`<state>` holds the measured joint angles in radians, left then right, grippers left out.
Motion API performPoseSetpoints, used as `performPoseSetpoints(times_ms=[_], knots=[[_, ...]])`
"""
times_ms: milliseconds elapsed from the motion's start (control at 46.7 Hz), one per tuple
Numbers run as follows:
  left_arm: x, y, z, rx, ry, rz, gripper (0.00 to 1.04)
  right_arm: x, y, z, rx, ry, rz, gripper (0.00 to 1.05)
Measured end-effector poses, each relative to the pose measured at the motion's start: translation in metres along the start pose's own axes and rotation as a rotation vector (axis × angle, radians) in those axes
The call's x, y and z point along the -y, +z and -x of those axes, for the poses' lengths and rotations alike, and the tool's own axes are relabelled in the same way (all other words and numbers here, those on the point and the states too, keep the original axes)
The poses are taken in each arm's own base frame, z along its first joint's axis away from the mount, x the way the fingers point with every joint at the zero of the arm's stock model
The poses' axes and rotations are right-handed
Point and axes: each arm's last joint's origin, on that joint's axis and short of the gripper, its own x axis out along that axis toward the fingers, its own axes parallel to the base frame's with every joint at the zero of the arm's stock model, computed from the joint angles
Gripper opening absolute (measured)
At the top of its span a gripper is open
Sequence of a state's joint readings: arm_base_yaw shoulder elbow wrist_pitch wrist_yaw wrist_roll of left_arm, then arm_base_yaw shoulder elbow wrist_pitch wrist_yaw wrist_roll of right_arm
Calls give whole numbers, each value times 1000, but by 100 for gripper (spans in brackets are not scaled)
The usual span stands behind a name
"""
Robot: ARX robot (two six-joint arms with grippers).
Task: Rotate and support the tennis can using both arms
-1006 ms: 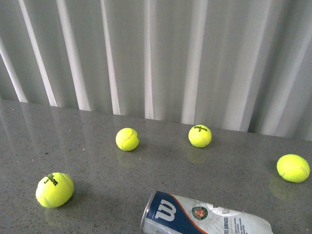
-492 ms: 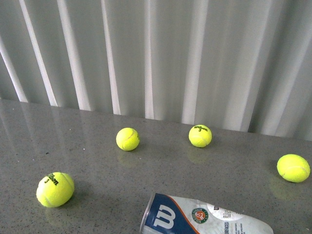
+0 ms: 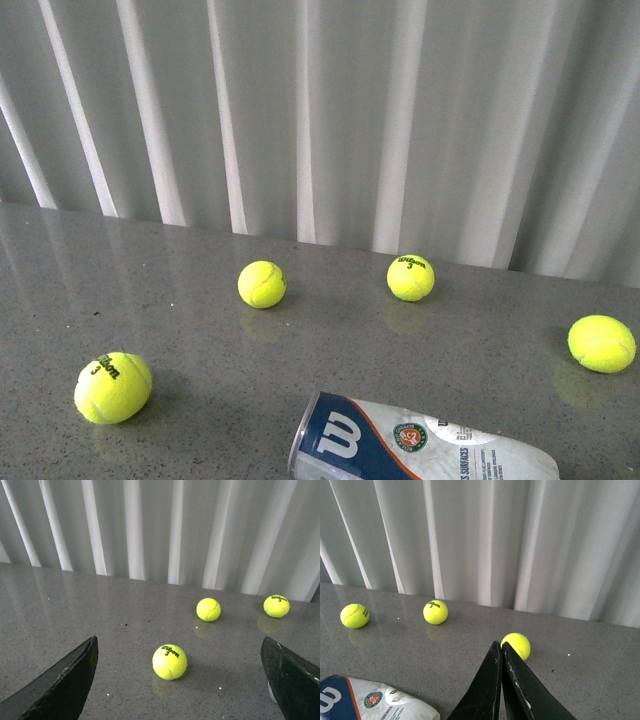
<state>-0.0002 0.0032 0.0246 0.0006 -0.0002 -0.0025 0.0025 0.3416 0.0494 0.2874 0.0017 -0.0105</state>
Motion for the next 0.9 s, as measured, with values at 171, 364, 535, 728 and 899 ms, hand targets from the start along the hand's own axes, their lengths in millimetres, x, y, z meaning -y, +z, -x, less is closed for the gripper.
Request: performPoseSetpoints(times_ms=[171,364,535,728,899], knots=[[0,0,0,0,0,0,98,0,-4,4,0,0,0,3],[0,0,0,0,0,0,98,0,-11,7,11,0,0,3],[0,0,0,0,0,0,98,0,-11,10,13,0,0,3],[0,0,0,0,0,0,98,0,-13,22,7,0,0,3],[0,0,0,1,0,0,98,0,-14,22,5,0,0,3]])
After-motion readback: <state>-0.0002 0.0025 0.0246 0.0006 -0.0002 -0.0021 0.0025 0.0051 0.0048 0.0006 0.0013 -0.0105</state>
